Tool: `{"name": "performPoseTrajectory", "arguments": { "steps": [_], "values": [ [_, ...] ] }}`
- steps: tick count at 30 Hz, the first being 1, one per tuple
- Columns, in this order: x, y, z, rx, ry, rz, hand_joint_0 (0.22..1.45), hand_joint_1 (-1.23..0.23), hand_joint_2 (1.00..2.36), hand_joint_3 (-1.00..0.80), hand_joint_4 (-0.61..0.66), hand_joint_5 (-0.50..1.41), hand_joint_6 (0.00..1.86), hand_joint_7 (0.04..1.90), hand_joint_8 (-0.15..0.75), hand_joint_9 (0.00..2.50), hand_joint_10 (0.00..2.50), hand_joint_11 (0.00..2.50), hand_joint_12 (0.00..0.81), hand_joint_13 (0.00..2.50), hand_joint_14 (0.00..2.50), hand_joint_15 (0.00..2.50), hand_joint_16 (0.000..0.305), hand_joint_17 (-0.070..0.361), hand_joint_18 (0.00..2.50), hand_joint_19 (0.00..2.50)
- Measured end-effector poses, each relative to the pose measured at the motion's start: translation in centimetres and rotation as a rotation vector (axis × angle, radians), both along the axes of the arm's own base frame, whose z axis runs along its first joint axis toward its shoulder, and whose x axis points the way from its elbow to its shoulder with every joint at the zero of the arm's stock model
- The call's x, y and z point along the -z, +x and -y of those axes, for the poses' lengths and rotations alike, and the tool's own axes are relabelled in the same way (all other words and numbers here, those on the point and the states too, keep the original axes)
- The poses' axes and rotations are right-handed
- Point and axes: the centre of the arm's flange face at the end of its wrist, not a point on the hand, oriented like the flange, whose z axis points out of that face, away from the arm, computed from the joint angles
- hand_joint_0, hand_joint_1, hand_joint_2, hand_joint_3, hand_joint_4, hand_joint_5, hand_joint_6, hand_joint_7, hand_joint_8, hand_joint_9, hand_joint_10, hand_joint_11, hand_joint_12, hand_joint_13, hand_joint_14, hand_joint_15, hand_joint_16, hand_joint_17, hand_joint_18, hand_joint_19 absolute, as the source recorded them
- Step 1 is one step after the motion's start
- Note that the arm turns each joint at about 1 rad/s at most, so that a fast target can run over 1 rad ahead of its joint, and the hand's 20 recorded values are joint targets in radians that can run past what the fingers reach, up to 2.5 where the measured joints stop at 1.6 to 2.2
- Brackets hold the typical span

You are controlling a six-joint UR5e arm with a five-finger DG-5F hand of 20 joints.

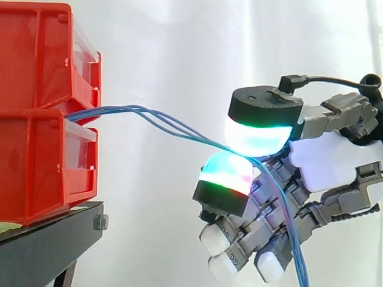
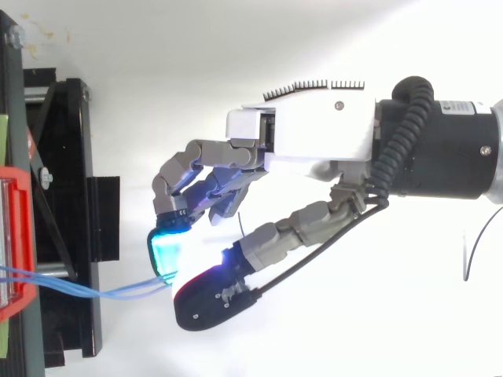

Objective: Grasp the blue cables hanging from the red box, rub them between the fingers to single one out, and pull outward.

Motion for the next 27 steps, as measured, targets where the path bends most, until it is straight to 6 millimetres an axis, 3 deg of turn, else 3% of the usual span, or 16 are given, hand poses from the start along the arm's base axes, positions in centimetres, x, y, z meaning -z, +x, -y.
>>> {"name": "performPoseTrajectory", "arguments": {
  "steps": [19, 27],
  "values": [
    [0.07, -0.14, 0.01, 0.002, 0.008, -0.011, 0.68, -0.98, 1.01, -0.26, 0.22, -0.24, 0.87, 1.02, 0.219, 0.48, 0.01, 0.38, 0.334, 0.53, 0.01, 0.21, 0.047, 0.107, 0.61, 0.43],
    [0.09, -0.16, -0.09, 0.0, 0.008, -0.013, 0.61, -0.84, 1.01, -0.26, 0.22, -0.21, 0.85, 1.04, 0.233, 0.56, 0.01, 0.37, 0.337, 0.55, 0.01, 0.22, 0.047, 0.106, 0.62, 0.49]
  ]
}}
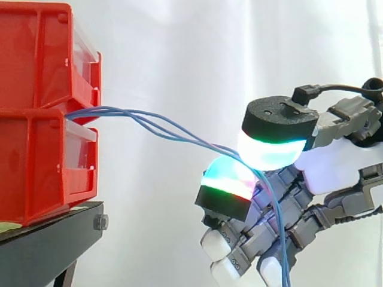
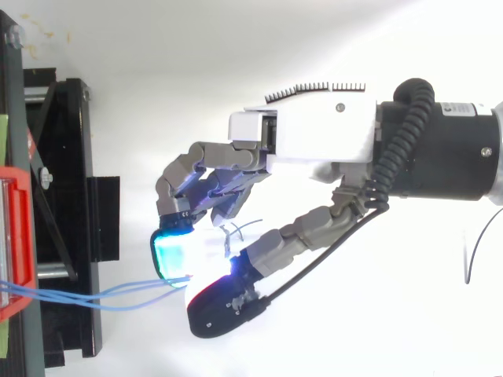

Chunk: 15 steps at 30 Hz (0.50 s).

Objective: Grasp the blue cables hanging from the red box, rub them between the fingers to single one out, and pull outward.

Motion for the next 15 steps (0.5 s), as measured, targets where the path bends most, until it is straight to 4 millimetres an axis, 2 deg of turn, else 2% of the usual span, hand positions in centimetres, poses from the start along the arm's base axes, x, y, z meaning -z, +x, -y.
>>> {"name": "performPoseTrajectory", "arguments": {
  "steps": [10, 12, 15],
  "values": [
    [0.0, 0.0, -0.03, 0.001, 0.002, 0.0, 0.57, -0.73, 1.01, -0.23, 0.24, -0.17, 0.81, 1.05, 0.261, 0.64, 0.01, 0.37, 0.365, 0.58, 0.01, 0.21, 0.053, 0.118, 0.62, 0.5],
    [0.0, 0.0, -0.03, 0.002, 0.003, 0.0, 0.58, -0.74, 1.01, -0.21, 0.24, -0.17, 0.81, 1.06, 0.266, 0.64, 0.01, 0.37, 0.37, 0.58, 0.01, 0.22, 0.053, 0.119, 0.63, 0.5],
    [0.01, 0.0, -0.03, 0.001, 0.004, 0.0, 0.62, -0.84, 1.01, -0.21, 0.22, -0.18, 0.82, 1.05, 0.253, 0.62, 0.01, 0.37, 0.353, 0.56, 0.01, 0.22, 0.049, 0.11, 0.6, 0.48]
  ]
}}
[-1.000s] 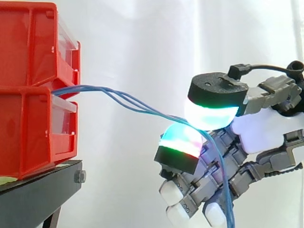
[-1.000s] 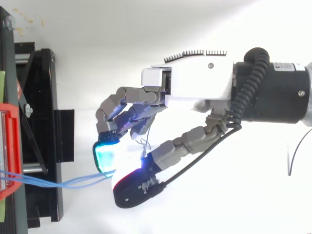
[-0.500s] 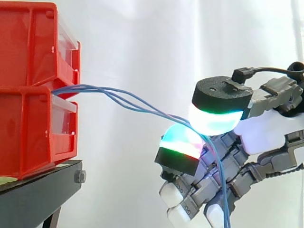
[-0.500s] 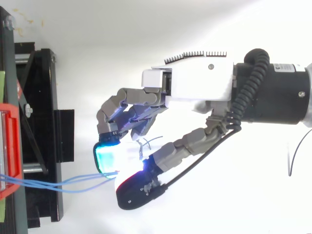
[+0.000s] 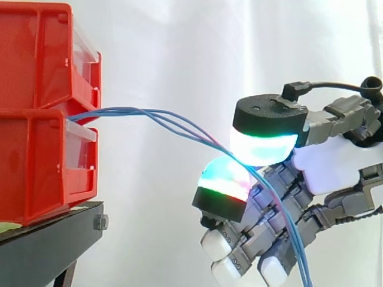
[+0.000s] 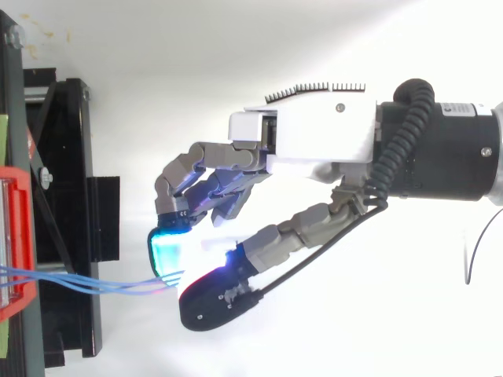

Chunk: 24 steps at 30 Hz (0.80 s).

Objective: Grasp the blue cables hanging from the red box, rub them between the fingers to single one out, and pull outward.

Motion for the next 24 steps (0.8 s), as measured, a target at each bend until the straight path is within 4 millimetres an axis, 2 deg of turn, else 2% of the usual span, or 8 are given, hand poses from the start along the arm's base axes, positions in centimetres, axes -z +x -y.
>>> {"name": "performPoseTrajectory", "arguments": {
  "steps": [6, 14, 21, 24],
  "values": [
    [0.0, 0.0, -0.02, 0.0, 0.0, 0.0, 0.7, -0.95, 1.01, -0.29, 0.21, -0.2, 0.84, 1.06, 0.23, 0.56, 0.01, 0.38, 0.344, 0.55, 0.01, 0.2, 0.046, 0.104, 0.61, 0.44],
    [0.0, 0.0, 0.04, 0.0, 0.0, 0.0, 0.71, -0.96, 1.01, -0.38, 0.22, -0.21, 0.85, 1.04, 0.225, 0.55, 0.01, 0.37, 0.34, 0.56, 0.01, 0.2, 0.046, 0.104, 0.62, 0.43],
    [-0.01, -0.01, 0.15, 0.001, 0.001, 0.0, 0.6, -0.82, 1.0, -0.42, 0.23, -0.19, 0.84, 1.04, 0.24, 0.6, 0.01, 0.38, 0.342, 0.57, 0.01, 0.21, 0.047, 0.105, 0.63, 0.49],
    [-0.03, 0.0, 0.19, 0.001, 0.001, 0.001, 0.59, -0.8, 1.01, -0.42, 0.23, -0.19, 0.84, 1.04, 0.243, 0.61, 0.01, 0.38, 0.344, 0.57, 0.01, 0.22, 0.047, 0.105, 0.63, 0.5]
  ]
}}
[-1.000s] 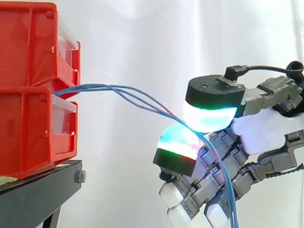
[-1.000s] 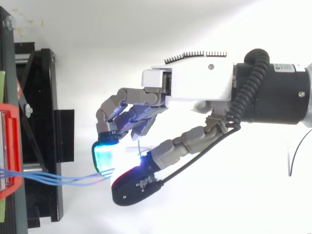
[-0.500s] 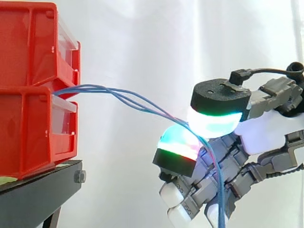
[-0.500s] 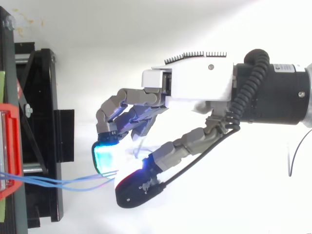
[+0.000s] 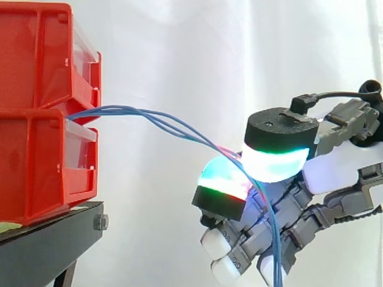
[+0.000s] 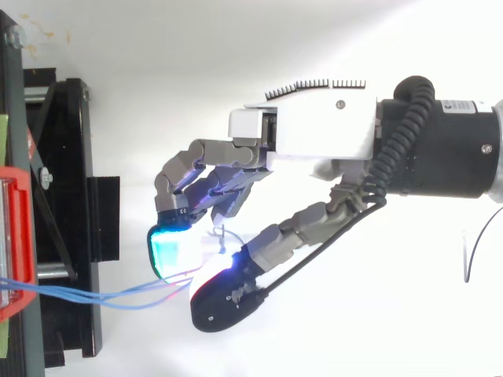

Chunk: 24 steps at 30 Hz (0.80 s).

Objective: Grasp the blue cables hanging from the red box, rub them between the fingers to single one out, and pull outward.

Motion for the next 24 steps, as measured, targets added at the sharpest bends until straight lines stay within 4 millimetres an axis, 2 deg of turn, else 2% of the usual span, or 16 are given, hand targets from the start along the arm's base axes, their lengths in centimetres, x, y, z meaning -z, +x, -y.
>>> {"name": "performPoseTrajectory", "arguments": {
  "steps": [7, 15, 20, 24],
  "values": [
    [-0.02, 0.01, -0.01, -0.002, 0.008, 0.001, 0.56, -0.75, 1.0, -0.45, 0.24, -0.18, 0.83, 1.06, 0.255, 0.63, 0.01, 0.38, 0.351, 0.58, 0.01, 0.23, 0.048, 0.108, 0.64, 0.51],
    [0.0, -0.04, -0.05, -0.004, 0.015, -0.003, 0.5, -0.79, 1.0, -0.5, 0.25, -0.18, 0.83, 1.05, 0.268, 0.64, 0.01, 0.38, 0.367, 0.59, 0.01, 0.23, 0.051, 0.115, 0.65, 0.51],
    [0.04, -0.11, -0.07, -0.007, 0.016, -0.009, 0.49, -0.78, 1.0, -0.5, 0.26, -0.18, 0.83, 1.04, 0.27, 0.64, 0.01, 0.38, 0.369, 0.6, 0.01, 0.22, 0.052, 0.116, 0.66, 0.51],
    [0.05, -0.13, -0.07, -0.007, 0.016, -0.011, 0.53, -0.72, 1.0, -0.5, 0.24, -0.17, 0.82, 1.06, 0.262, 0.65, 0.01, 0.38, 0.361, 0.6, 0.01, 0.23, 0.049, 0.111, 0.64, 0.52]
  ]
}}
